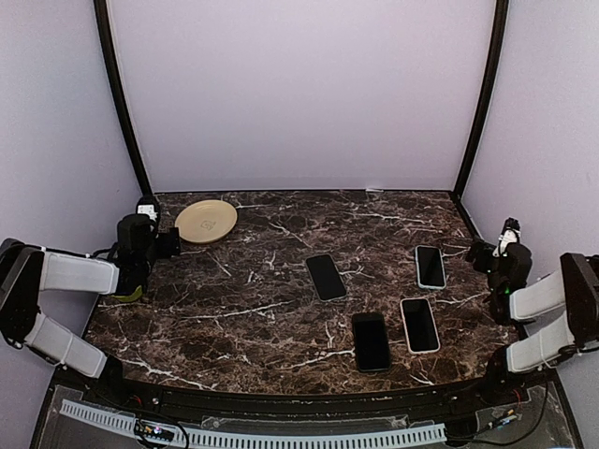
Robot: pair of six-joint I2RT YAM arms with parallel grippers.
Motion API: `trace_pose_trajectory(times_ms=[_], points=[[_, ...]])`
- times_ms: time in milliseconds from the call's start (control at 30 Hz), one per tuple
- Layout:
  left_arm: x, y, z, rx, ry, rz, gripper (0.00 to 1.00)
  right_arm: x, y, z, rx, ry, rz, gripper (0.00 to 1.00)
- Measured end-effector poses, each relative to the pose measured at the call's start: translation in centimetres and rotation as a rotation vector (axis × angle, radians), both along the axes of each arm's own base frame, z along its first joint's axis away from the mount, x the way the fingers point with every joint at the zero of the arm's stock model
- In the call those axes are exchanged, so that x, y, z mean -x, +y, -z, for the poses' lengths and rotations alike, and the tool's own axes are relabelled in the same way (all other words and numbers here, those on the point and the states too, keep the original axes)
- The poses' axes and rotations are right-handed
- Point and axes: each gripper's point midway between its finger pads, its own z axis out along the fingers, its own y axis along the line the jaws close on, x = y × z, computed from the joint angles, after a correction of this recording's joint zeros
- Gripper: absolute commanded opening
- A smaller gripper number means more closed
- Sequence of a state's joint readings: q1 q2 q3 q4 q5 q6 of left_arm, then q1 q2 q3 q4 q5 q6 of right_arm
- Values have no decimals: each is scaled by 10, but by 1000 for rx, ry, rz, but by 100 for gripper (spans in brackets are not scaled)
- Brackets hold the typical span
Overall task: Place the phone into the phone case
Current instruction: Reset both arms
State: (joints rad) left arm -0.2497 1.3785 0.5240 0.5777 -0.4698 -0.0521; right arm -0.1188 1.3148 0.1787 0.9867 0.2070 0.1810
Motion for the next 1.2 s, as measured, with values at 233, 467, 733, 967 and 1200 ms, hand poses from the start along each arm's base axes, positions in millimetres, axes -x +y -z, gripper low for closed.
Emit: trace_pose_trajectory(times_ms=[233, 467, 733, 967, 1200], points=[[27, 33, 27, 13, -34, -28, 99, -7, -3, -6, -28, -78, -44, 98], [20, 26, 25, -23, -94, 40, 99, -13, 16, -14, -22, -118, -163, 98], [21, 40, 43, -13, -124, 60, 99, -17, 32, -14, -4, -126, -262, 98], [16, 34, 33, 2, -167, 105, 99, -19, 39, -7, 15, -125, -285, 99], [14, 33, 32, 8, -171, 123, 99, -27, 44, -9, 35, -116, -294, 98]])
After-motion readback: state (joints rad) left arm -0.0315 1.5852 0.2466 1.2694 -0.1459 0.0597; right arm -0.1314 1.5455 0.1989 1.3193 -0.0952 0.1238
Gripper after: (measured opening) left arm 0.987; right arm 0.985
